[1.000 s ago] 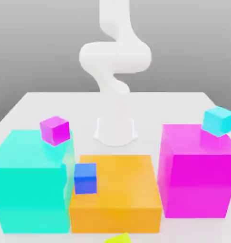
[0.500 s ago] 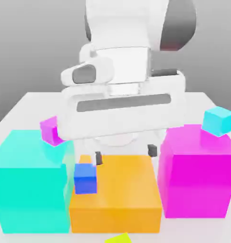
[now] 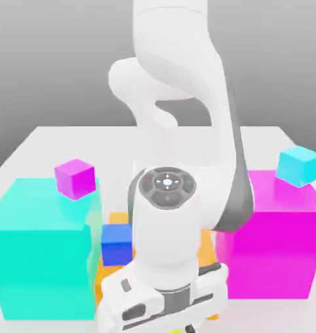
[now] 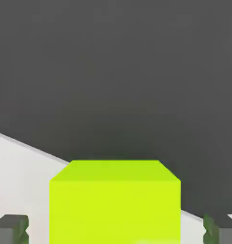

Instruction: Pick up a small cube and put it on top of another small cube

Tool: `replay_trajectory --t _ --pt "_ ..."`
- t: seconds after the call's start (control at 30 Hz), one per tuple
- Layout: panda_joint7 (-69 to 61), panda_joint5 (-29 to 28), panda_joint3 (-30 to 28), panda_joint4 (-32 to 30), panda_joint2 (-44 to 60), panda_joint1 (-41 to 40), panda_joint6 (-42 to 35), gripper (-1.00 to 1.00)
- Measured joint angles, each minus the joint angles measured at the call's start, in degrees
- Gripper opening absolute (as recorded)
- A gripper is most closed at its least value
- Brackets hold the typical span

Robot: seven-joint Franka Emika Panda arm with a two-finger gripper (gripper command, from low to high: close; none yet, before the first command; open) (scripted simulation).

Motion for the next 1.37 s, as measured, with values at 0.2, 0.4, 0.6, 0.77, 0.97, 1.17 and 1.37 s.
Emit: replay_trajectory --t 0.2,0.4,0.6,0.77,0.97,1.17,1.37 --pt "0.14 -0.24 -0.11 -0.29 -1.35 0.08 -1.08 -1.00" --pt "2.05 -0.81 -1.99 -3.00 -13.04 -0.25 -10.13 -1.00" --pt "6.50 -1.73 -5.09 -6.41 -25.31 -3.02 -19.02 -1.00" --pt "11.27 -3.93 -5.86 -9.29 -35.62 -6.75 -26.32 -1.00" --pt "17.36 -7.09 -6.76 -12.76 -48.03 -10.96 -35.06 -1.00" --pt "22.77 -9.92 -6.87 -16.74 -58.90 -16.15 -41.76 -1.00" --pt "23.01 -10.30 -7.35 -22.31 -56.80 -16.93 -34.09 1.00"
